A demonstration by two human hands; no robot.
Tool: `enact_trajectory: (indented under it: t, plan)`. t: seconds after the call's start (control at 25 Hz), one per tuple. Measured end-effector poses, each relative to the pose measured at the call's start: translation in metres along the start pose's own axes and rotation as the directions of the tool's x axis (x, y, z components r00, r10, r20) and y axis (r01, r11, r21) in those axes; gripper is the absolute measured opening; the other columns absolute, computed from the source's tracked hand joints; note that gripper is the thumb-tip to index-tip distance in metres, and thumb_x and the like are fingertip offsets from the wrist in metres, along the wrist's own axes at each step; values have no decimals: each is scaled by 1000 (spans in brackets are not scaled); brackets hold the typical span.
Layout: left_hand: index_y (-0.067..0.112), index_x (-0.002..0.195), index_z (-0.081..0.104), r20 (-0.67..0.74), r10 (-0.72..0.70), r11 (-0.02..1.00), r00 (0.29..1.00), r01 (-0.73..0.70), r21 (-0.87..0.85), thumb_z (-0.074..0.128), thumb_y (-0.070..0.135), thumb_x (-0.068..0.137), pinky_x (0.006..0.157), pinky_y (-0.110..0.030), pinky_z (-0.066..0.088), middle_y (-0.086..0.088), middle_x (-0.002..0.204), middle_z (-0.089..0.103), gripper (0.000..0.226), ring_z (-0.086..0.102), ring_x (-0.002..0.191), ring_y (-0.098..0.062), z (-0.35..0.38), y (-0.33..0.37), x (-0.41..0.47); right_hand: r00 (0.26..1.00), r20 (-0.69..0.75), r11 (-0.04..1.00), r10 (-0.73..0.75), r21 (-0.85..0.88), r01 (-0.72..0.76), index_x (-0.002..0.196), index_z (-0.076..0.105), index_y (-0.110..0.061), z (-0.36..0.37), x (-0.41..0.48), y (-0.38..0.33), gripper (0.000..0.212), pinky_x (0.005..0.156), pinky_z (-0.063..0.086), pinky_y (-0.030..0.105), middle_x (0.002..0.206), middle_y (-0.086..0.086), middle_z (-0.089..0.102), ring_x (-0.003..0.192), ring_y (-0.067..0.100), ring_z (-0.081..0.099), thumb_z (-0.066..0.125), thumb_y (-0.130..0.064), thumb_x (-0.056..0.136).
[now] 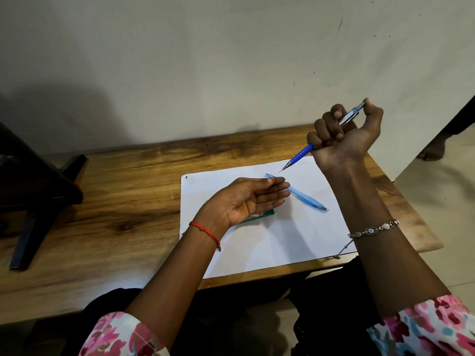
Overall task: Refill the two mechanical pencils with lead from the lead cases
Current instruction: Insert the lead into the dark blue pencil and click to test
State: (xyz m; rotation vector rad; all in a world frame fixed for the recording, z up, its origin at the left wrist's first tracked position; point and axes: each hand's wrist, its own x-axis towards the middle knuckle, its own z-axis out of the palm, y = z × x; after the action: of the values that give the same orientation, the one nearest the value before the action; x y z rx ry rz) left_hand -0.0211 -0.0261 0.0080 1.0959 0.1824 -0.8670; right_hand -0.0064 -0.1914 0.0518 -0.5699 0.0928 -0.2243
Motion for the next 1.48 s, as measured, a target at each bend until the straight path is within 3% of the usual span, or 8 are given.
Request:
enact_trajectory:
  t: [0.24, 0.44, 0.56, 0.76, 0.96, 1.08, 1.28, 1.48]
  plan:
    - [1, 95, 65, 39, 51, 999, 998, -52, 11, 46, 3, 91, 65, -24, 59, -4, 79, 75, 19, 72, 73, -15, -2, -1, 0, 1000, -12, 997, -19, 74, 20, 45, 42, -11, -2, 1, 0, 39, 38, 12, 17, 33, -5, 20, 30, 10, 15, 37, -42, 69]
    - [6, 95, 67, 39, 112, 993, 993, -113, 29, 53, -3, 86, 71, -24, 59, -2, 80, 75, 19, 72, 74, -14, 0, -1, -1, 999, -40, 982, -20, 186, 28, 51, 42, -9, -6, 4, 4, 51, 37, 19, 17, 37, -3, 20, 33, 12, 18, 30, -45, 86]
    - [13, 96, 68, 21, 197, 980, 980, -197, -4, 57, -1, 84, 73, -24, 59, 1, 84, 75, 22, 72, 77, -13, 5, -2, 1, 1000, -2, 976, -15, 215, 15, 52, 40, -10, -6, 5, 12, 51, 41, 27, 20, 36, -1, 22, 36, 14, 22, 31, -47, 86]
    - [21, 90, 66, -65, 379, 916, 923, -384, -114, 58, 5, 84, 64, -24, 58, 5, 74, 74, 19, 71, 72, -12, 6, 0, 3, 999, 16, 977, 30, 210, -33, 45, 41, -10, -4, 1, 32, 42, 47, 36, 23, 32, 0, 25, 36, 15, 29, 39, -36, 78]
    - [22, 87, 67, -149, 426, 887, 892, -444, -129, 57, 11, 86, 60, -23, 57, 7, 65, 71, 14, 70, 67, -8, 2, 3, 5, 993, -37, 993, 110, 58, -107, 45, 50, -8, -5, 1, 38, 51, 65, 45, 33, 41, 5, 42, 46, 21, 48, 36, -27, 90]
    - [21, 89, 66, -187, 426, 878, 885, -455, -149, 57, 13, 87, 59, -21, 57, 8, 63, 70, 13, 69, 64, -6, -6, 10, 4, 985, -57, 963, 161, -208, -170, 58, 59, -13, -8, 3, 31, 33, 72, 49, 31, 61, 1, 62, 67, 18, 60, 47, -21, 88]
    - [17, 85, 66, -208, 390, 890, 897, -425, -167, 56, 13, 88, 60, -20, 57, 6, 59, 69, 11, 68, 61, -7, -23, 25, -1, 986, 55, 694, 157, -717, -70, 72, 70, -13, -14, 7, 19, 12, 54, 45, 23, 63, -1, 65, 60, 15, 57, 64, -9, 81]
    - [13, 87, 66, -244, 338, 921, 909, -373, -113, 58, 14, 87, 60, -21, 58, 5, 56, 67, 8, 67, 57, -8, -34, 27, -1, 948, 144, 207, 283, -974, 86, 79, 76, -13, -12, 0, 12, 9, 52, 47, 18, 60, 0, 72, 54, 10, 60, 77, -10, 71]
